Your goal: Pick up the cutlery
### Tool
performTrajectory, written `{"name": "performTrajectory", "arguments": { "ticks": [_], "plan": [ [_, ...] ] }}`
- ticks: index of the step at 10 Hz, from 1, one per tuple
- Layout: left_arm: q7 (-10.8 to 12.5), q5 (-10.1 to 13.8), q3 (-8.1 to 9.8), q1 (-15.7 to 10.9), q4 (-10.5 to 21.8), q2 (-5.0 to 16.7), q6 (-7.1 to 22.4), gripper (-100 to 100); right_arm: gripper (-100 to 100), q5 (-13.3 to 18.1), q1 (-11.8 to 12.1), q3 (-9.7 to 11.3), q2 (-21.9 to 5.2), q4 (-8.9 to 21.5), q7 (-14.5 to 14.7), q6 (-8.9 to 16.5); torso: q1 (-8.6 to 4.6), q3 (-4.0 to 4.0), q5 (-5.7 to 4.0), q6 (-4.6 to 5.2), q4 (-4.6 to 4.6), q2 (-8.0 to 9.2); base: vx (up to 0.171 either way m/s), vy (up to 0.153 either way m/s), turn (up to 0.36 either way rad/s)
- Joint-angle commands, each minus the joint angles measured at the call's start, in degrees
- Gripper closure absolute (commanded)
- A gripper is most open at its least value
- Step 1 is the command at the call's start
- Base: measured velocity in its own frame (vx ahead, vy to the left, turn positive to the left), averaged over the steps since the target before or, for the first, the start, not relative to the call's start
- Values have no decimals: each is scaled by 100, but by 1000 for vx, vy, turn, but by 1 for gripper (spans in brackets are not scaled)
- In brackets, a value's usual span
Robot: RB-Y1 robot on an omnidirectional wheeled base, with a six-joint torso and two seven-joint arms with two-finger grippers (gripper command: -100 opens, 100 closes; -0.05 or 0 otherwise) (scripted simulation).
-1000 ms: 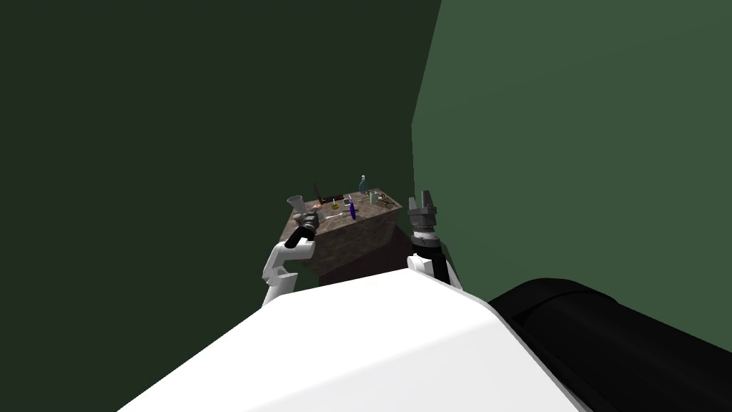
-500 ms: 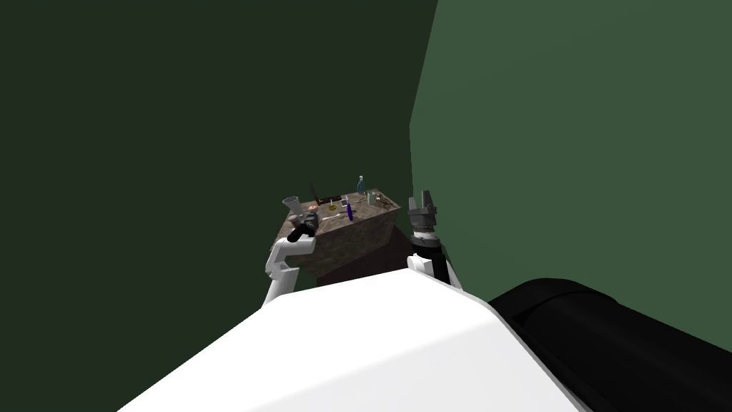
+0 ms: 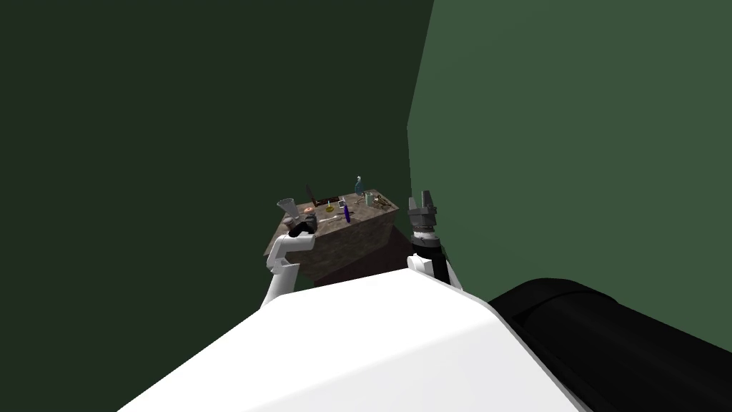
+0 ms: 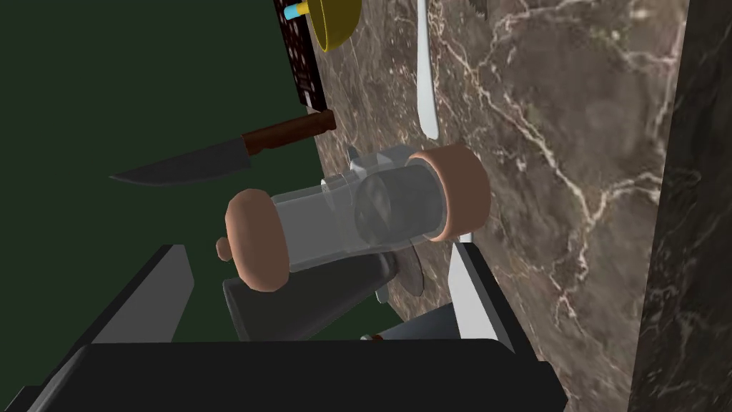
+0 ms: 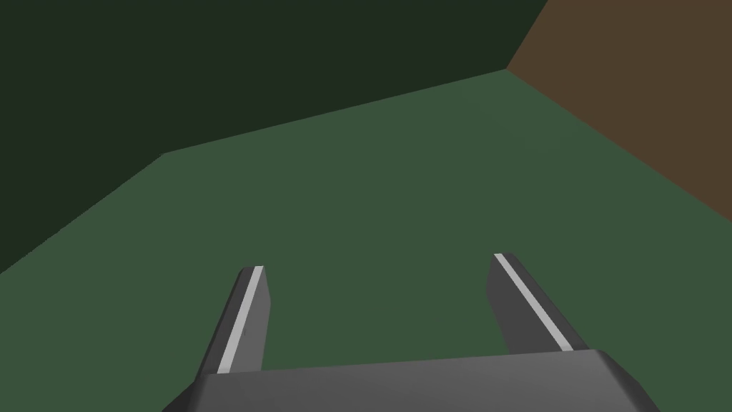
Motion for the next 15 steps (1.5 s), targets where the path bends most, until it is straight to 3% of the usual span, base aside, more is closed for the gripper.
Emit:
{"name": "performTrajectory", "arguments": {
  "ticks": [1,4,6,9,11,12,15],
  "plan": [
    [1,-3,13,-25,12,-1,230,-100,0,0,0,0,0,0,0,0,0,0,0,0,0,0,24,-15,13],
    [18,-26,215,-318,289,-4,760,-100,0,0,0,0,0,0,0,0,-1,-2,0,0,-1,-4,58,-31,-41],
    [18,-26,215,-318,289,-4,1016,-100,0,0,0,0,0,0,0,0,-4,-5,-1,0,-2,-9,45,-30,-11],
    [10,-44,432,-588,555,1,1534,-100,0,0,0,0,0,0,0,0,2,-2,0,0,-1,-3,58,-27,-45],
    [10,-44,432,-588,555,1,1741,-100,0,0,0,0,0,0,0,0,-1,-6,0,0,-3,-10,49,-22,-13],
    [0,-51,543,-712,682,6,1964,-100,0,0,0,0,0,0,0,0,4,0,1,-1,-1,1,50,-23,-57],
    [-15,-57,653,-829,805,12,2381,-100,0,0,0,0,0,0,0,0,-1,-6,0,0,-2,-10,64,-25,-39]
  ]
}}
